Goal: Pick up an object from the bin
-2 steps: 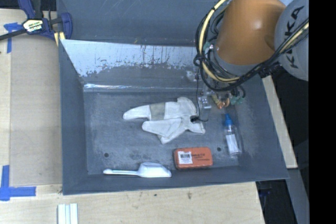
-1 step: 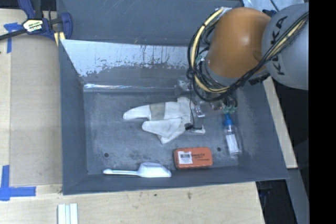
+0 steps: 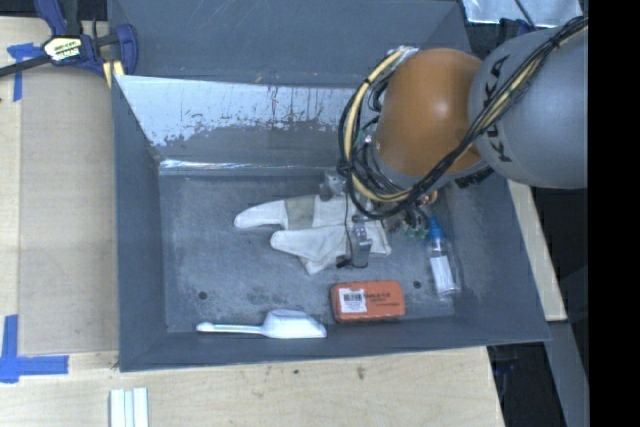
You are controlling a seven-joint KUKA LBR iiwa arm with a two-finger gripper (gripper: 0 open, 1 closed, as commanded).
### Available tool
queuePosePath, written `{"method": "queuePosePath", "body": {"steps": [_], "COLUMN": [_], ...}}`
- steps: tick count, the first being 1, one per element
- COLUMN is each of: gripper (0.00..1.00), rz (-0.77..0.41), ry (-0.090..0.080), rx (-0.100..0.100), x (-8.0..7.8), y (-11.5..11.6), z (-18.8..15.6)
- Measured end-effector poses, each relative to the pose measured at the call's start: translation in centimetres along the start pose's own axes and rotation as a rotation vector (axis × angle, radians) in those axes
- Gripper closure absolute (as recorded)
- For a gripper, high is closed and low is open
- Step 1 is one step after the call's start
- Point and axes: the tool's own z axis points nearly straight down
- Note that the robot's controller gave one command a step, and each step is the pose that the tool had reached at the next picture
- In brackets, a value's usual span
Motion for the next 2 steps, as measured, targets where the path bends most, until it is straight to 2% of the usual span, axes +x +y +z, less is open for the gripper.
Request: {"method": "queuePosePath", "body": {"steps": [1, 2], "gripper": [1.0, 0.0], "rz": [-0.199, -0.198], "ry": [-0.007, -0.002], "rx": [0.0, 0.0], "x": [-2.43, -2.25], "y": [-1.48, -1.49], "z": [4.8, 4.96]}}
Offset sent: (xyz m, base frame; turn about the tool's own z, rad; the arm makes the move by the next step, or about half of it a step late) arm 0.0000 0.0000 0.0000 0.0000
